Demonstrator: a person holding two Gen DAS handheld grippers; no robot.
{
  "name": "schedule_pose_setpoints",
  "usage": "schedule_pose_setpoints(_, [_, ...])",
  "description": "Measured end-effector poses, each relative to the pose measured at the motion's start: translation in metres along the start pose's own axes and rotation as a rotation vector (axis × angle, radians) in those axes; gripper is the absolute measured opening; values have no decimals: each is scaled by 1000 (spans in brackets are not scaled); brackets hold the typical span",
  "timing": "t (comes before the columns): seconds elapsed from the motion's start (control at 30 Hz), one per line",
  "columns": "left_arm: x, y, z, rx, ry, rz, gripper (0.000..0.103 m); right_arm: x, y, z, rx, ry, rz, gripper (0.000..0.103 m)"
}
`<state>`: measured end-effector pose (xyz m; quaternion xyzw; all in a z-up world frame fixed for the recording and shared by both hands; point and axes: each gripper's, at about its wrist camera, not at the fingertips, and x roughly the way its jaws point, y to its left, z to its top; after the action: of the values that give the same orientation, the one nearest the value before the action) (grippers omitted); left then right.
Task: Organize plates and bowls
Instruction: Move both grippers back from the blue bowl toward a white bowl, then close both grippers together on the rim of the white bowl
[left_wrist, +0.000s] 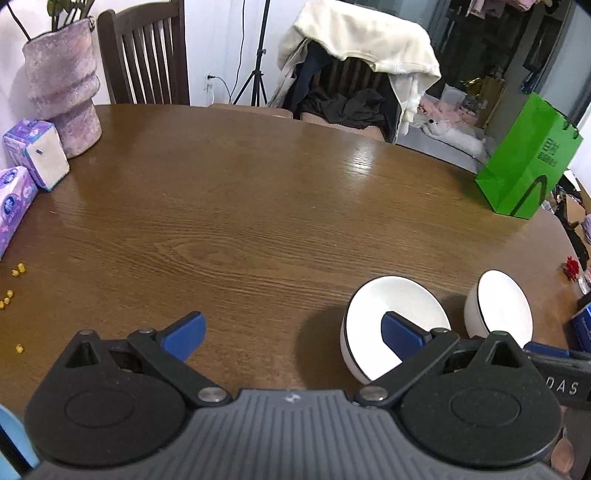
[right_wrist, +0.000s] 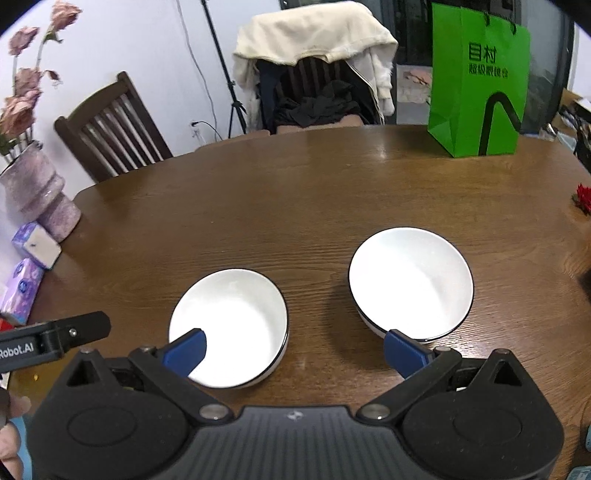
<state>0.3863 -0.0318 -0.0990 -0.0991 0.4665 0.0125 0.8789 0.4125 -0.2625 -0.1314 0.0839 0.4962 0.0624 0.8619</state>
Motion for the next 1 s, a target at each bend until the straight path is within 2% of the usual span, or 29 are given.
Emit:
schedule_pose_setpoints(0.17, [24,-3,4,-16,30,9,103,18,-2,4,5,19,-9,94])
schedule_pose_setpoints(0.4, [53,-14,3,12,80,5,102,38,-1,4,-2,54,-8,83])
schedule_pose_setpoints(0.43, [58,-15,2,14,91,4,101,41,-1,5,-4,62,-10,74])
schedule_pose_setpoints(0.5, [64,-18,1,21,101,4,99,47,-3,5,-5,77,-13,69])
schedule_pose_setpoints(0.6, [72,-23,0,36,116,5,92,55,-3,5,-9,91,-15,62])
schedule_pose_setpoints(0.77, [83,-32,1,62,138,2,76,66,-2,6,-20,111,-20,43])
schedule_pose_setpoints(0.9, [89,-36,3,66,150,-3,64,75,-2,6,-23,125,-18,39])
schedule_pose_setpoints(0.97, [92,-36,4,66,160,-9,52,79,-1,5,-21,139,-9,29])
schedule_pose_setpoints(1.0, [93,-36,4,66,166,-11,50,81,-1,5,-20,145,0,28])
